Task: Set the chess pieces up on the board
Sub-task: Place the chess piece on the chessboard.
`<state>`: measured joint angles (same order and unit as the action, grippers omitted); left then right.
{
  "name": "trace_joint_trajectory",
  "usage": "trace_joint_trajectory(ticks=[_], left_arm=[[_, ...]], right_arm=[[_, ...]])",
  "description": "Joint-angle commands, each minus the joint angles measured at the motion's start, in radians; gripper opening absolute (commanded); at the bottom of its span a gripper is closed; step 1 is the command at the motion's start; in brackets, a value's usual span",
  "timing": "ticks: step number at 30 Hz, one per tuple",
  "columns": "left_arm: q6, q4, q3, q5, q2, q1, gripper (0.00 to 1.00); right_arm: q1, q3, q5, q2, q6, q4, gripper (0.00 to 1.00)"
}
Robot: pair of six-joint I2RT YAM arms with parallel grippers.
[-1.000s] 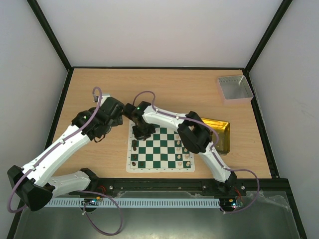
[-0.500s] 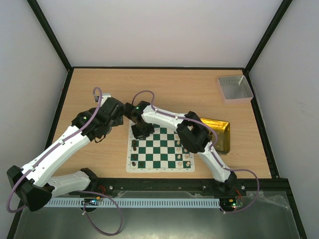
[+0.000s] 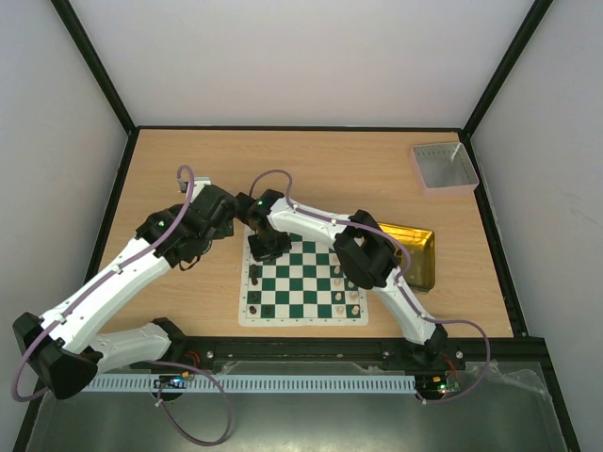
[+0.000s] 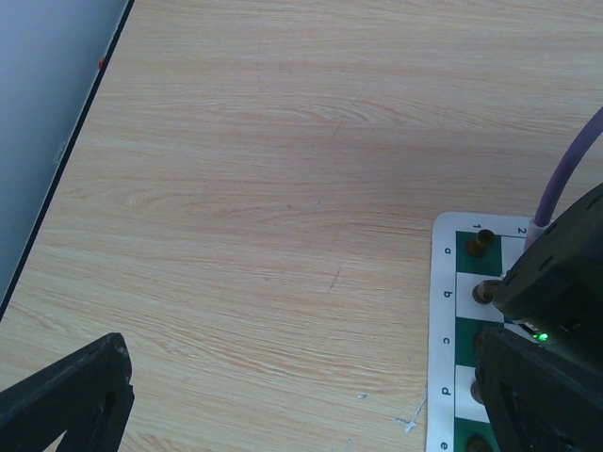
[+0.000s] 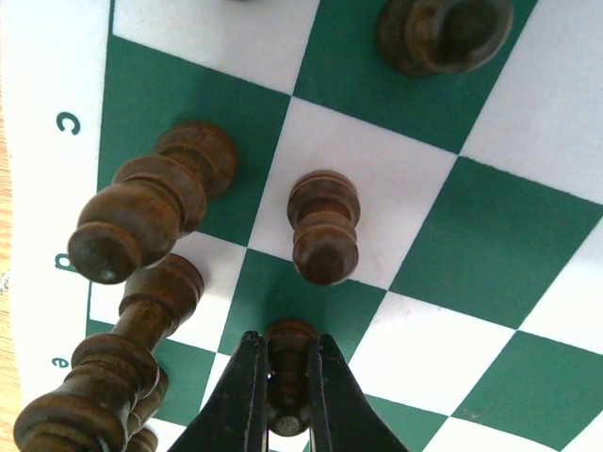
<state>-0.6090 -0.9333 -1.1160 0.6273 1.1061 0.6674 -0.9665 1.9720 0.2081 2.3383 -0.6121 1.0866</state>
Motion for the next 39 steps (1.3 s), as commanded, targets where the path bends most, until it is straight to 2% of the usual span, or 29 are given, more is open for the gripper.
trace_joint_trajectory(ticks=[1, 5, 12, 21, 39], left_arm=[[0.012, 0.005, -0.002, 0.020, -0.020, 0.005, 0.99], [0.012, 0.006, -0.001, 0.017, -0.020, 0.005, 0.99], [0.014, 0.009, 0.002, 0.012, -0.019, 0.005, 0.99], [0.016, 0.013, 0.008, 0.006, -0.021, 0.006, 0.99], [-0.001, -0.011, -0.028, 0.022, -0.056, 0.030, 0.99]], right_arm=[[0.005, 0.027, -0.004, 0.016, 0.008, 0.011, 0.04], [0.006, 0.028, -0.003, 0.015, 0.009, 0.010, 0.06], [0.007, 0.028, 0.005, 0.014, 0.012, 0.009, 0.19], [0.005, 0.028, 0.009, 0.008, 0.012, 0.008, 0.22], [0.008, -0.001, -0.017, -0.032, 0.012, 0.015, 0.22]])
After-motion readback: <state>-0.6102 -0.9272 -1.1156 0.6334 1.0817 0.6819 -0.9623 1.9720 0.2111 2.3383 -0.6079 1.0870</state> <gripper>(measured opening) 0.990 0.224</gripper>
